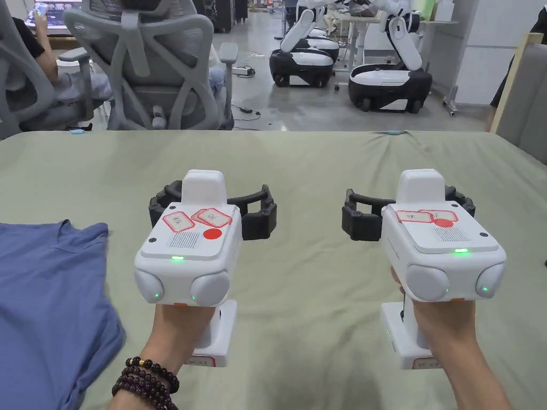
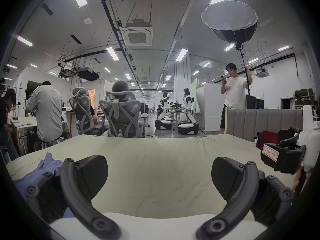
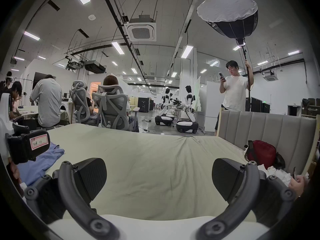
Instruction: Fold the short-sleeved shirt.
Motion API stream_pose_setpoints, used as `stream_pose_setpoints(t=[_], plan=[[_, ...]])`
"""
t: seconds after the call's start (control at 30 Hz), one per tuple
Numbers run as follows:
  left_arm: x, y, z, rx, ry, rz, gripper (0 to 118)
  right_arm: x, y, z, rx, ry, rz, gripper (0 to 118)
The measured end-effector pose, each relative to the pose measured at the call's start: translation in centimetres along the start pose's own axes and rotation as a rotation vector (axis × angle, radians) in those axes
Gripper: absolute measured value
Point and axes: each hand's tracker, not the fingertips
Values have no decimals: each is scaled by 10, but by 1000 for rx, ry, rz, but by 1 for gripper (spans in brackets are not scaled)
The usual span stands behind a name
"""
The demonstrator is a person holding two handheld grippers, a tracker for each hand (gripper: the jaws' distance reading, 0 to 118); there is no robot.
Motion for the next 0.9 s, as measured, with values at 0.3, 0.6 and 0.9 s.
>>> stream_pose_setpoints(t=[0.3,0.6,0.9], plan=[[0,-3,-2,11,11,-10,118,-1,-1,2,25,-16,-7,118],[1,-10,-5,-1,6,-14,118,2,-3,3,3,1,-18,118],[0,-7,1,39,-21,15,118,6,-18,0,42,-12,-18,118]])
